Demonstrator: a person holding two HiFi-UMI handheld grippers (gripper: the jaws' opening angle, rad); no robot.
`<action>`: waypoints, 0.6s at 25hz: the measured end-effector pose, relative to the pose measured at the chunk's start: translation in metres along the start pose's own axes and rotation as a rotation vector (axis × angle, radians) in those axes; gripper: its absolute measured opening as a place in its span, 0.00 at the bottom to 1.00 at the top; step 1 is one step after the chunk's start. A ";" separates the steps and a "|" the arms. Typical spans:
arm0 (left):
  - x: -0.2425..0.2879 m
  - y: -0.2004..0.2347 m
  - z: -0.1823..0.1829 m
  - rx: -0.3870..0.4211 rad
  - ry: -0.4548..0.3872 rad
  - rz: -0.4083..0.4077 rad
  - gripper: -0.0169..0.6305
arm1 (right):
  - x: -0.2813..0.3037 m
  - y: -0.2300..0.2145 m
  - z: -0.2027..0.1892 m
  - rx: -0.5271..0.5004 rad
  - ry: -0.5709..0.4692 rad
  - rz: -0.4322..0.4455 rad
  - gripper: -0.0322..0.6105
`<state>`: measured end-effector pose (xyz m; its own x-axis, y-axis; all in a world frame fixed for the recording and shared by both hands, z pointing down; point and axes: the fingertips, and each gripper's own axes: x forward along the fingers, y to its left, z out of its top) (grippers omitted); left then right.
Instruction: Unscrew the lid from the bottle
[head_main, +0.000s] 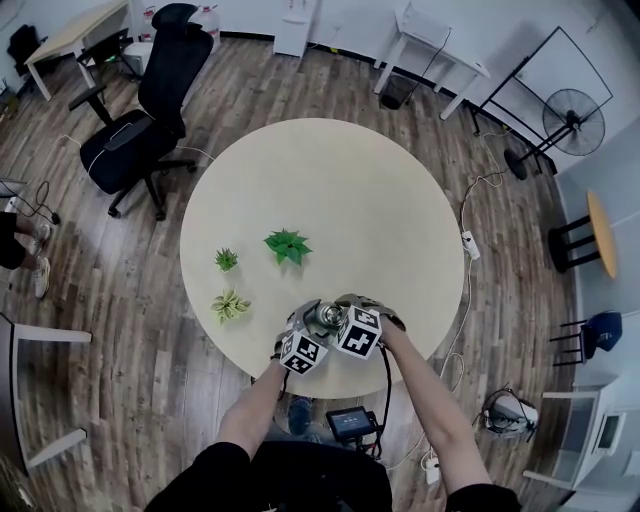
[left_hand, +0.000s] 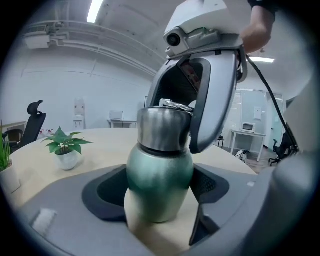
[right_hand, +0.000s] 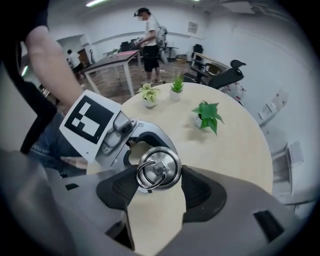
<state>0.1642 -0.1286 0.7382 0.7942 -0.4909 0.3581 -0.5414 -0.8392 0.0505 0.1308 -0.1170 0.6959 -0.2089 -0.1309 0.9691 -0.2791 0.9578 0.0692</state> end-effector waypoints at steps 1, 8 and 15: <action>0.000 0.000 0.000 0.000 0.001 -0.001 0.60 | 0.001 0.000 -0.001 -0.045 0.020 0.005 0.46; 0.000 -0.001 0.000 0.002 0.001 0.000 0.60 | -0.007 0.000 0.011 0.255 -0.080 0.023 0.62; 0.000 0.000 0.000 0.001 0.001 0.001 0.60 | -0.020 -0.025 0.007 0.790 -0.212 -0.124 0.55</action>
<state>0.1641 -0.1282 0.7383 0.7934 -0.4917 0.3588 -0.5420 -0.8389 0.0490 0.1355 -0.1397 0.6728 -0.2837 -0.3454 0.8945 -0.8719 0.4811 -0.0908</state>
